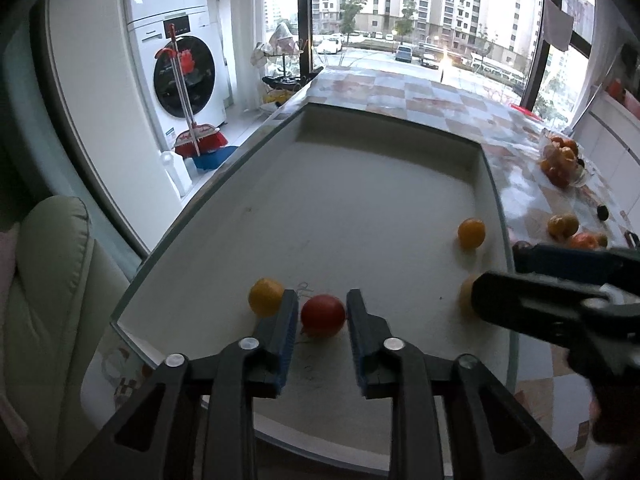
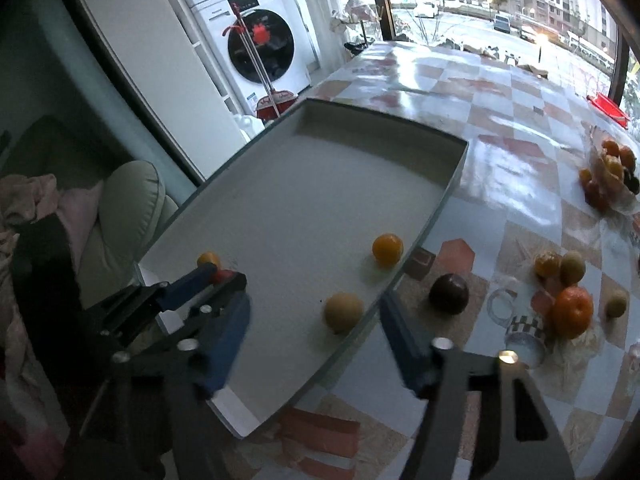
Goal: Organize fruits
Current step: 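Carry the kiwi and tomato into the grey tray and open both tools, then lower the open right tool around the dark plum on the table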
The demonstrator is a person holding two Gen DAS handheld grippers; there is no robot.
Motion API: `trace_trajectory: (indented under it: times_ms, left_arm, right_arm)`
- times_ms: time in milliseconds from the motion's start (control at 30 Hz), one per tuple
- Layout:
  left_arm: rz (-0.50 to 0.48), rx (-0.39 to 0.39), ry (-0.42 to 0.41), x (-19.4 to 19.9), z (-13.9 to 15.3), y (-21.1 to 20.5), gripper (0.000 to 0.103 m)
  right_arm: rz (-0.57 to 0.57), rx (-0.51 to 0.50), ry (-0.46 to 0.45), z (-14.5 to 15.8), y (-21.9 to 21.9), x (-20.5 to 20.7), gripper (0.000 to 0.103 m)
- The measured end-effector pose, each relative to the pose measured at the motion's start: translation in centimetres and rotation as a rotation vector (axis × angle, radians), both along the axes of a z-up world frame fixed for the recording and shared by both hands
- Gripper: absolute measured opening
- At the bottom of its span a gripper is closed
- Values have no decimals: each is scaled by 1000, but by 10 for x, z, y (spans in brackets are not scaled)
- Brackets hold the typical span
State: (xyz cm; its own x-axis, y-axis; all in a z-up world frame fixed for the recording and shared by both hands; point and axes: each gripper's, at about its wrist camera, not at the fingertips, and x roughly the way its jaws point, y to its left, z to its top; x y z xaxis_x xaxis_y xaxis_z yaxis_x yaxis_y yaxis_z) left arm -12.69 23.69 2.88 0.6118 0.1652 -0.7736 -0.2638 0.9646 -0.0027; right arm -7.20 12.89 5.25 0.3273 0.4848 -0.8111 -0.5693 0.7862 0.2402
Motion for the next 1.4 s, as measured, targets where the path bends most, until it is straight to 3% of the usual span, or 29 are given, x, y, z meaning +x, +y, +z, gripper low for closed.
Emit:
trace_trajectory:
  times_ms: [33, 67, 100, 167, 233, 400, 500, 800, 1067, 1233, 1400]
  left_arm:
    - [-10, -2, -13, -1, 1, -2, 55]
    - [-1, 18, -30, -3, 4, -5, 87]
    - [20, 49, -57, -6, 8, -8, 103]
    - [21, 82, -107, -12, 15, -11, 102]
    - [7, 81, -101, -13, 17, -12, 102]
    - [30, 45, -99, -16, 18, -4, 102]
    - [43, 11, -89, -14, 16, -2, 102]
    - [26, 27, -60, -12, 11, -14, 102]
    - [40, 35, -39, -10, 11, -11, 102]
    - [28, 51, -36, -7, 17, -20, 102]
    - [0, 56, -50, -5, 27, -34, 102]
  right_arm:
    - [3, -3, -4, 2, -1, -1, 75]
    - [4, -6, -8, 3, -2, -1, 76]
    - [1, -6, -11, 4, -4, -1, 80]
    - [-8, 2, -13, 6, -8, 1, 81]
    - [-26, 0, -24, 9, -19, 1, 86]
    - [-75, -36, -53, 1, -58, 4, 86]
    - [-102, -79, -21, -16, -74, 12, 86]
    - [-71, -155, -68, -38, -60, 29, 85]
    - [-72, -149, -79, -47, -49, 49, 65]
    - [-35, -171, -113, -46, -39, 40, 33]
    - [-43, -133, -90, -44, -56, 32, 33]
